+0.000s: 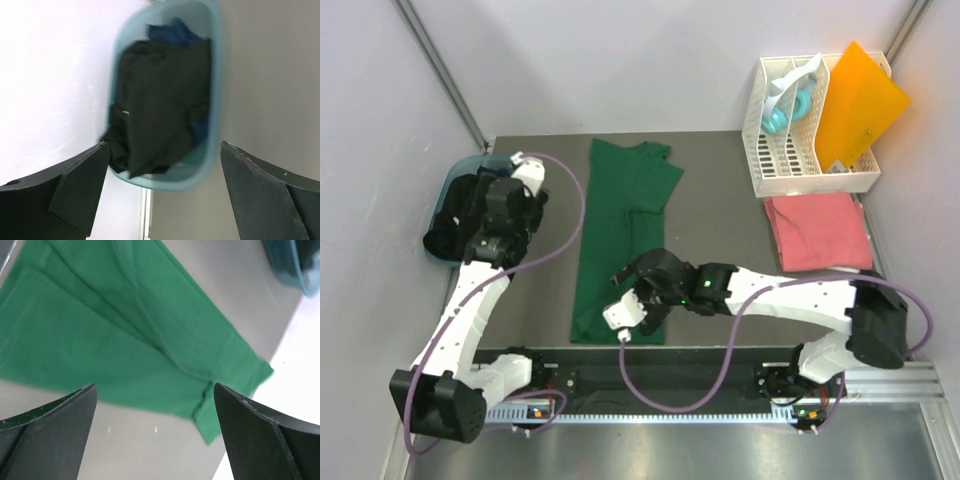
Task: Fold and stack the t-shirts
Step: Rotate the tshirt 90 degrees
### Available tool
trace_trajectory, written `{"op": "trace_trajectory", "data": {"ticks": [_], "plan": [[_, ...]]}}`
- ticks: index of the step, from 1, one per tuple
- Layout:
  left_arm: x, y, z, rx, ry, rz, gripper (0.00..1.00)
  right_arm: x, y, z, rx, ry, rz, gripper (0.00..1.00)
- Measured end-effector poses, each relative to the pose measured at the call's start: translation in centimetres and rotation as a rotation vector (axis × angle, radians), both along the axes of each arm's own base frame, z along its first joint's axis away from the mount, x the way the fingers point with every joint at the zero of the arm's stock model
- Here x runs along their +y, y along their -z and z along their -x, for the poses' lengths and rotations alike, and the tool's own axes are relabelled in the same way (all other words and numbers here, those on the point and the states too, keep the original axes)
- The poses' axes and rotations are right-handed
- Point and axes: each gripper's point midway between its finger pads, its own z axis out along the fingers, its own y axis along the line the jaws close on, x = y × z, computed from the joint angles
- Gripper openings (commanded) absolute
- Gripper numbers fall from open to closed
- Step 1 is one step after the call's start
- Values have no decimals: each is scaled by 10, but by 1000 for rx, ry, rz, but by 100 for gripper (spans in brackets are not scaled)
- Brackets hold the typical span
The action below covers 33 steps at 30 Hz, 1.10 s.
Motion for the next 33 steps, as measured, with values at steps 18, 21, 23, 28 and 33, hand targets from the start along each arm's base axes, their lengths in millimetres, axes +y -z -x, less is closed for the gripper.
{"op": "trace_trajectory", "data": {"ticks": [18,21,23,28,33], "plan": [[34,-73,-29,-176,-107,63,97,105,55,33,115,-328,134,90],[33,-78,-33,-188,-110,71,97,109,59,47,125,-383,150,89],[33,-81,-35,-196,-113,82,97,109,64,56,140,-417,166,87],[31,-82,-37,-210,-117,110,97,115,77,72,166,-472,195,78],[29,-83,-37,-213,-109,119,98,123,91,72,182,-475,217,66]]}}
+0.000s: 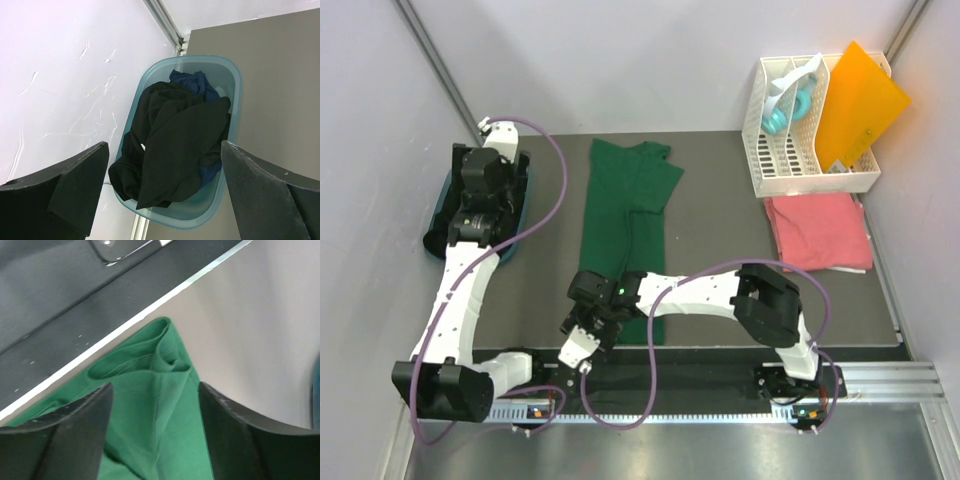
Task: Fold and stack the t-shirts
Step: Rotate the tshirt 90 degrees
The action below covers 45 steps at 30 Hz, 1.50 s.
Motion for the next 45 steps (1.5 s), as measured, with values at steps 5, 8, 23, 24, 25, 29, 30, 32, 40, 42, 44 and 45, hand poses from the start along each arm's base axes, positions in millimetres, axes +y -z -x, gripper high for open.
{"op": "trace_trajectory", "data": {"ticks": [5,8,23,24,25,29,30,32,40,42,44,45], "plan": [[-2,-6,3,-22,10,13,98,10,4,-5,-9,8,-1,56],[-4,-9,4,-36,19,24,99,13,4,-7,-17,15,-1,47],[-7,-13,3,-54,34,31,99,9,10,-22,-32,60,18,33],[-7,-14,3,-56,35,31,99,9,11,-24,-33,64,20,32],[-7,-14,3,-57,36,32,99,9,11,-25,-33,66,20,29],[-8,-16,2,-65,41,33,99,10,13,-28,-31,77,21,14],[-8,-16,1,-65,42,33,99,10,13,-29,-31,80,22,13],[-8,-15,0,-63,42,34,99,10,14,-30,-31,84,25,11],[-10,-10,-5,-49,51,39,99,8,14,-32,-39,91,30,11],[-11,-10,-7,-51,55,43,99,6,13,-32,-40,92,37,11],[-12,-9,-8,-51,57,48,99,1,10,-31,-40,92,43,9],[-13,-8,-9,-50,60,51,99,-1,7,-31,-41,93,44,8]]}}
